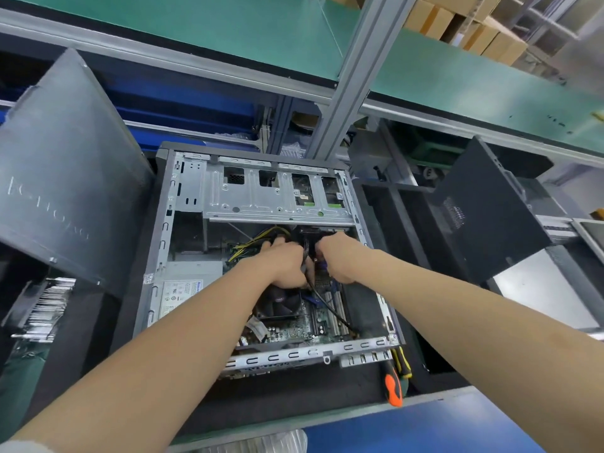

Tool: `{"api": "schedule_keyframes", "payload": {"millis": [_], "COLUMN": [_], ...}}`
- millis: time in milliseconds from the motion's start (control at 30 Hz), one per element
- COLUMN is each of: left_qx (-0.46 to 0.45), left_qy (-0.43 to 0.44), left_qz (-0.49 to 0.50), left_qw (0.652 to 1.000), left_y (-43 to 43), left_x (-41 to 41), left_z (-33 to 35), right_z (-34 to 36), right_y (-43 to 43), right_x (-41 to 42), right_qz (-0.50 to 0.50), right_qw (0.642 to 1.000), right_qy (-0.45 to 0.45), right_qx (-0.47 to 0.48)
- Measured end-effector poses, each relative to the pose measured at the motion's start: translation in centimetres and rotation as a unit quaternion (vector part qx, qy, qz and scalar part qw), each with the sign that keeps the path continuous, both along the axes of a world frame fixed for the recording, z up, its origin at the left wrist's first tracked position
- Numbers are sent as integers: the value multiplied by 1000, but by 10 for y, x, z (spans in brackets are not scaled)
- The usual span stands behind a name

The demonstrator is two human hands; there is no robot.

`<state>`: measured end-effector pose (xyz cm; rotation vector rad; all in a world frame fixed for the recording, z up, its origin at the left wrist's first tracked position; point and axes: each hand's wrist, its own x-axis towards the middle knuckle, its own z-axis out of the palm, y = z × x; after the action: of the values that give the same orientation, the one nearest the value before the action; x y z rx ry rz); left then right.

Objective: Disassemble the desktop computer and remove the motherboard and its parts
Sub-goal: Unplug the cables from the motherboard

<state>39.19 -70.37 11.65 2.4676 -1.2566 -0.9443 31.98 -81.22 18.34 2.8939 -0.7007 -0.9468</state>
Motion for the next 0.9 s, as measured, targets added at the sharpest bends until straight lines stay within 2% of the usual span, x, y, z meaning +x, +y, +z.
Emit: {"api": "schedule_keyframes", "payload": {"millis": [100, 233, 367, 500, 600, 700, 900], "left_qx": [0, 26, 52, 52, 43, 48, 54], "left_qy": [-18, -35, -44, -86, -111, -110, -82], "left_qz": [-29, -51, -76, -68, -60, -62, -89], "left_qw": [999, 998, 995, 993, 991, 991, 991], "left_y": [0, -2, -3, -7, -8, -8, -8], "left_x": [-3, -8, -9, -17, -20, -20, -19], "left_z": [-4, -7, -11, -15, -18, -18, -11], "right_z": [5, -7, -20, -33, -47, -64, -64], "right_y": [-4, -9, -3, 0, 4, 11, 21], "right_x": [8, 4, -8, -17, -29, -45, -50], "right_qz": [33, 192, 215, 250, 288, 284, 278], "right_qw": [999, 977, 956, 917, 898, 884, 880], "right_qy": [8, 41, 161, 269, 281, 308, 318], "right_qx": [-4, -83, -115, -153, -178, -205, -218]}}
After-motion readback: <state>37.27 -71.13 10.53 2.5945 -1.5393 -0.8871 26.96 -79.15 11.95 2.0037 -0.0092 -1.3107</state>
